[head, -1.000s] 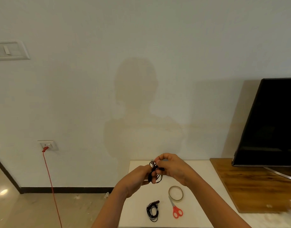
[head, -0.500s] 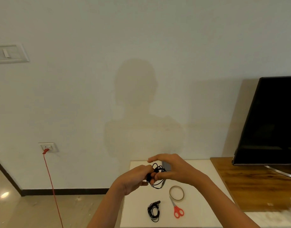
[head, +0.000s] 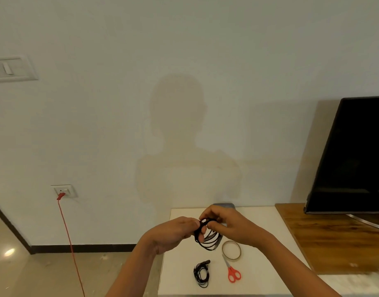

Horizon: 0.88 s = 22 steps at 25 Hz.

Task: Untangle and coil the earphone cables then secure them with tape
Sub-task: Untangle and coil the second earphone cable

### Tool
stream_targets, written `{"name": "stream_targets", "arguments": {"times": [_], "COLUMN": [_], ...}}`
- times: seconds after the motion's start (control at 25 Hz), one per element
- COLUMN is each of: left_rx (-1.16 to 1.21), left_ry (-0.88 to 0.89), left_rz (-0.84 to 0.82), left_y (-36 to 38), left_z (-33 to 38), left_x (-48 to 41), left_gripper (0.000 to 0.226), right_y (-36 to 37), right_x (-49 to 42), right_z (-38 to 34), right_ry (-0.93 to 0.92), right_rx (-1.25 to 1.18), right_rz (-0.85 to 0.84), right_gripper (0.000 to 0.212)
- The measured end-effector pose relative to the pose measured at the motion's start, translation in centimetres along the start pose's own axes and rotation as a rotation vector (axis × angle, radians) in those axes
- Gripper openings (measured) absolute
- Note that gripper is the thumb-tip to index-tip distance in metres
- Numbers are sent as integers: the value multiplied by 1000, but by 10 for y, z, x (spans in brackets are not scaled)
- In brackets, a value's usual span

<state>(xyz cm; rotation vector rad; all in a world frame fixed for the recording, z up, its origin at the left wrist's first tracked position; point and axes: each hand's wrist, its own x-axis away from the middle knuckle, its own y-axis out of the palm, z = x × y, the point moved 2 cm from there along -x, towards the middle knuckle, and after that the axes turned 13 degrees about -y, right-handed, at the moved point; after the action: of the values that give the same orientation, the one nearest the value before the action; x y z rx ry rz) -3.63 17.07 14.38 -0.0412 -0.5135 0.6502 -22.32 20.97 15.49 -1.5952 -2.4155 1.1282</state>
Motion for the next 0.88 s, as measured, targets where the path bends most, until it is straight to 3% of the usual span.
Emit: {"name": "stream_targets", "arguments": {"times": [0.2, 0.32, 0.4, 0.52, 0.76, 0.88], "left_rx": [123, 320, 291, 178, 44, -31], "left_ry": [12, -108, -181, -221, -87, -97], "left_rz": [59, 17, -14, 35, 101, 141], "left_y": [11, 12, 8, 5, 4, 2], "left_z": [4, 8, 9, 10, 15, 7], "left_x": [0, -2, -5, -11, -15, -21], "left_gripper": [32, 53, 68, 59, 27, 30], "right_y": [3, 4, 3, 2, 4, 5], "right_x": [2, -4, -6, -9, -12, -13], "right_z": [1, 0, -2, -6, 3, 9], "right_ry": [57, 36, 33, 18, -6, 12], "right_rx": [-137, -67, 2, 66, 87, 75], "right_rz": [158, 127, 114, 97, 124, 143], "right_gripper": [12, 15, 15, 17, 15, 16]}}
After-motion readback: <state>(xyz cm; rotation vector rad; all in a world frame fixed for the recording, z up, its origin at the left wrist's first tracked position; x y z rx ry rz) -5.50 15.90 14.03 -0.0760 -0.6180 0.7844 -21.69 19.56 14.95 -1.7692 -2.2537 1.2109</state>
